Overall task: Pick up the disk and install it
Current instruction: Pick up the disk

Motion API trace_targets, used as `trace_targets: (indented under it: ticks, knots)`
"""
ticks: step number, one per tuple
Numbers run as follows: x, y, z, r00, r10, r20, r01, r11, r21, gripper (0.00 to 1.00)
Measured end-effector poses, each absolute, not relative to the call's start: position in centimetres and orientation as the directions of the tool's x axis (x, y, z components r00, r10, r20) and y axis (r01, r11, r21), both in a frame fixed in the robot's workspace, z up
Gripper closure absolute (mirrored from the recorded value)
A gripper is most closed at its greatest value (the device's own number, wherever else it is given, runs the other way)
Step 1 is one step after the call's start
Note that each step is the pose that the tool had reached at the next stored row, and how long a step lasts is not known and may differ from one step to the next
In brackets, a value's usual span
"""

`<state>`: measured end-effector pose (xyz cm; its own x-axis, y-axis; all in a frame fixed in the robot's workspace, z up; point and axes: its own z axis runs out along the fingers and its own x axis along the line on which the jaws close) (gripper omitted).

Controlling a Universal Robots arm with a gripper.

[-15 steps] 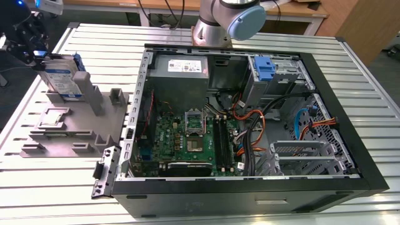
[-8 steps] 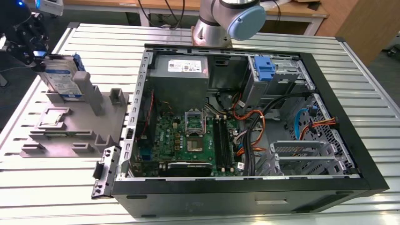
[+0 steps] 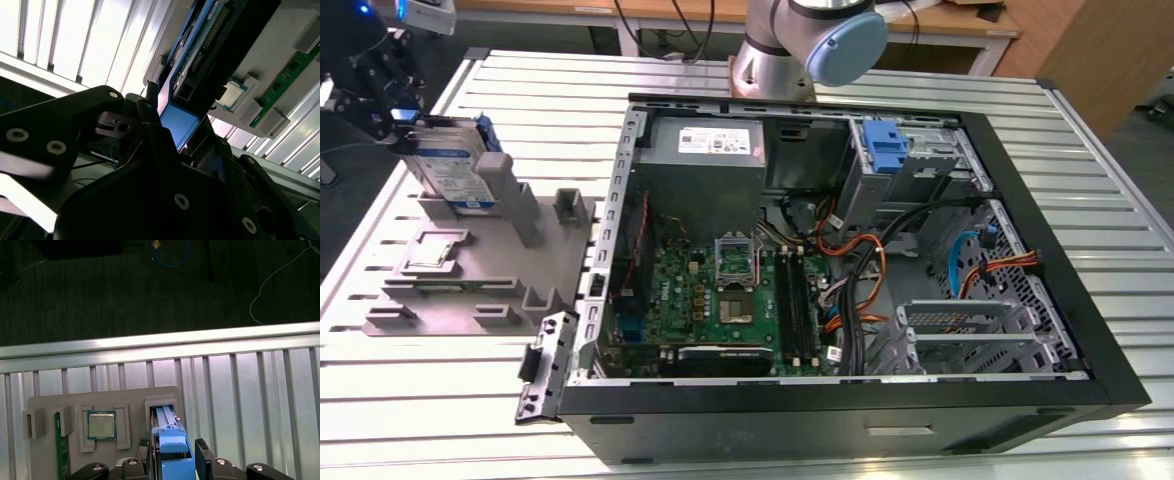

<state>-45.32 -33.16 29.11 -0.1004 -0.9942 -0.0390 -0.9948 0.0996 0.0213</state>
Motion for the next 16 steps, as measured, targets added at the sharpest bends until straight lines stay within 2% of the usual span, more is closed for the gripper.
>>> trace_targets:
  ticks: [16]
  knots:
    - [-45.32,-33.17,29.06,-0.100,-0.994,-0.039,-0.995,0.099,0.021,0.53]
